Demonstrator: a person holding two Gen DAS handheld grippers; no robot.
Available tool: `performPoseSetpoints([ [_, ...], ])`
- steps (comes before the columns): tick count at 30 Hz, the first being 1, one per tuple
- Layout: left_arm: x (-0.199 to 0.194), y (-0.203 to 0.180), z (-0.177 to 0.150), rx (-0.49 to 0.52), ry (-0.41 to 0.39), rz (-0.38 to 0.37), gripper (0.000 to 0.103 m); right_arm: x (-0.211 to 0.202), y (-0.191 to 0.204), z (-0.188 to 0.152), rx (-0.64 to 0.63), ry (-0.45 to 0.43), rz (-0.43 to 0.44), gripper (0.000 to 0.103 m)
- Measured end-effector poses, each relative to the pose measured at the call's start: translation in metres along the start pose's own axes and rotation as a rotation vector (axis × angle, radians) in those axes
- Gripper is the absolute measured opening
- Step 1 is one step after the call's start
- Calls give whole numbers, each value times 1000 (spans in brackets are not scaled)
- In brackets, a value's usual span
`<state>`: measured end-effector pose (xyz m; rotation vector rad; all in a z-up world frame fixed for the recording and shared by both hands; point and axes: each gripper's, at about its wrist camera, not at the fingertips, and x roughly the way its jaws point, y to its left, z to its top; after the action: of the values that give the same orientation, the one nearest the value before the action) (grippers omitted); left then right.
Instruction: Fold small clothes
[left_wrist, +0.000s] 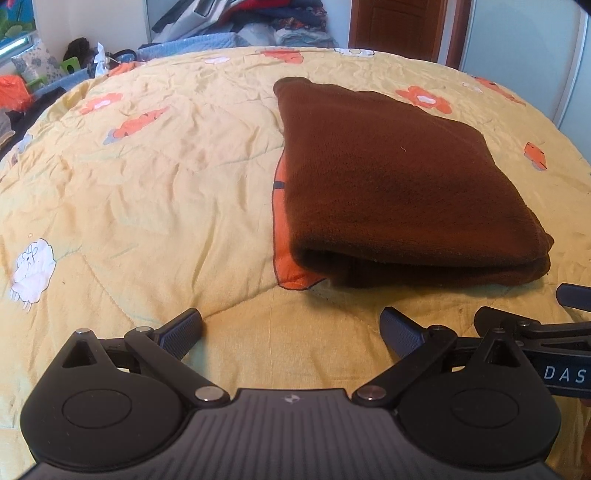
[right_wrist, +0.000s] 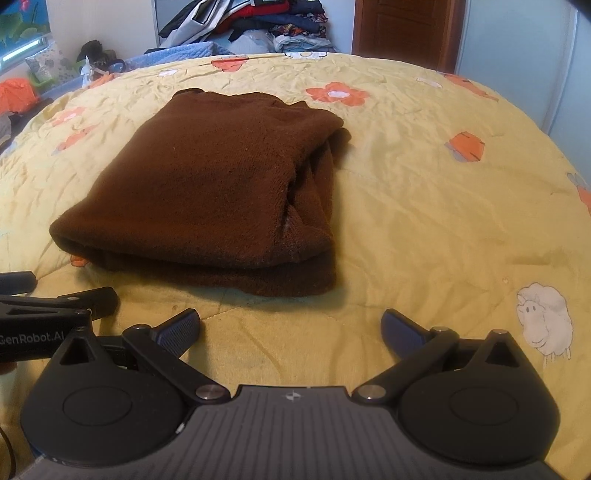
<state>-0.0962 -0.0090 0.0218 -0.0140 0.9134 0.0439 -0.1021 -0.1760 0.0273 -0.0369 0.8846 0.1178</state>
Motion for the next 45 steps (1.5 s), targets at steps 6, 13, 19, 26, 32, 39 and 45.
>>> performPoseSetpoints([
  [6,0,0,2,-5,10,4,103,1,-1,1,2,3,-2,103],
  [13,1,0,4,-5,21,5,103,1,-1,3,7,9,-3,103],
  [19,1,2,6,-16,35,6,103,1,0,3,1,16,-6,103],
  [26,-5,2,7,-28,40,11,103,-5,2,6,0,24,9,103],
  [32,-12,4,10,-38,23,13,103,-12,3,8,0,6,18,103],
  [39,-11,5,10,-42,30,6,103,-10,2,8,0,14,5,103],
  [45,-11,5,10,-41,34,4,103,-12,3,9,-6,6,8,103],
])
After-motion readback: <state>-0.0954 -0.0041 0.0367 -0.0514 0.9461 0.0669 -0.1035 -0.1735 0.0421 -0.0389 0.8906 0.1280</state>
